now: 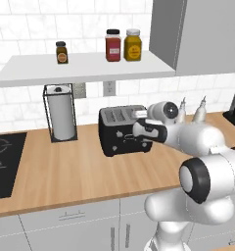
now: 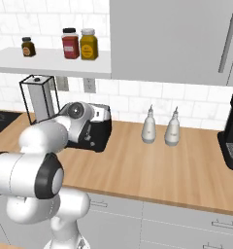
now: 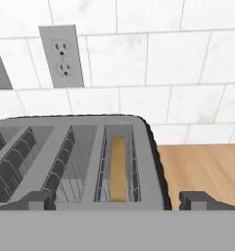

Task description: Start the toaster. Once the lever pops up, take the bread to the plate on the dining counter.

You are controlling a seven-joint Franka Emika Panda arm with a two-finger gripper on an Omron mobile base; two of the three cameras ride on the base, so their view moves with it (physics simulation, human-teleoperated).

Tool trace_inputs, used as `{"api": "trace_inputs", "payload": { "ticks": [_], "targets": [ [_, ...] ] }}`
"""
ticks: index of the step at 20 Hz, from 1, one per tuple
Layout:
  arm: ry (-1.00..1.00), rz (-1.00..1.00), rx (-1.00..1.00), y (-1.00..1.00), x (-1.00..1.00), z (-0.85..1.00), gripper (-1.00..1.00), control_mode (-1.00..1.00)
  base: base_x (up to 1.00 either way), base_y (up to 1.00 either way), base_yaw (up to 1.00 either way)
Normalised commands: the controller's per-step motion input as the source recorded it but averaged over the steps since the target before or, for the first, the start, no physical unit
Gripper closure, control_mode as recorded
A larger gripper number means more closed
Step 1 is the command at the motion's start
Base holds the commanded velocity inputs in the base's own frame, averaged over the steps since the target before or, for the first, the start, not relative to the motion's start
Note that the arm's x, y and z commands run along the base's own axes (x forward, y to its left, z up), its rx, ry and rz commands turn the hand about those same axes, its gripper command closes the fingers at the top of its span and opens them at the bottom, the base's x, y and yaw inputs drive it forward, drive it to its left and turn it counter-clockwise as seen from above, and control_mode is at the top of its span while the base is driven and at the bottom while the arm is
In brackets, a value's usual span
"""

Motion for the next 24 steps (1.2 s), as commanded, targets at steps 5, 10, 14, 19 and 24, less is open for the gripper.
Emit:
{"api": "trace_inputs", "payload": {
  "ticks": [5, 10, 14, 19, 24],
  "targets": [
    [0.00, 0.00, -0.03, 0.00, 0.25, -0.07, -1.00, -1.00, 0.00, 0.00, 0.00],
    [0.00, 0.00, -0.09, 0.00, 0.05, -0.21, -1.00, -1.00, 0.00, 0.00, 0.00],
    [0.00, 0.00, -0.08, 0.00, 0.00, -0.06, -1.00, -1.00, 0.00, 0.00, 0.00],
    [0.00, 0.00, -0.01, 0.09, 0.02, 0.00, -1.00, -1.00, 0.00, 0.00, 0.00],
    [0.00, 0.00, 0.00, 0.05, 0.08, 0.00, -1.00, -1.00, 0.00, 0.00, 0.00]
  ]
}}
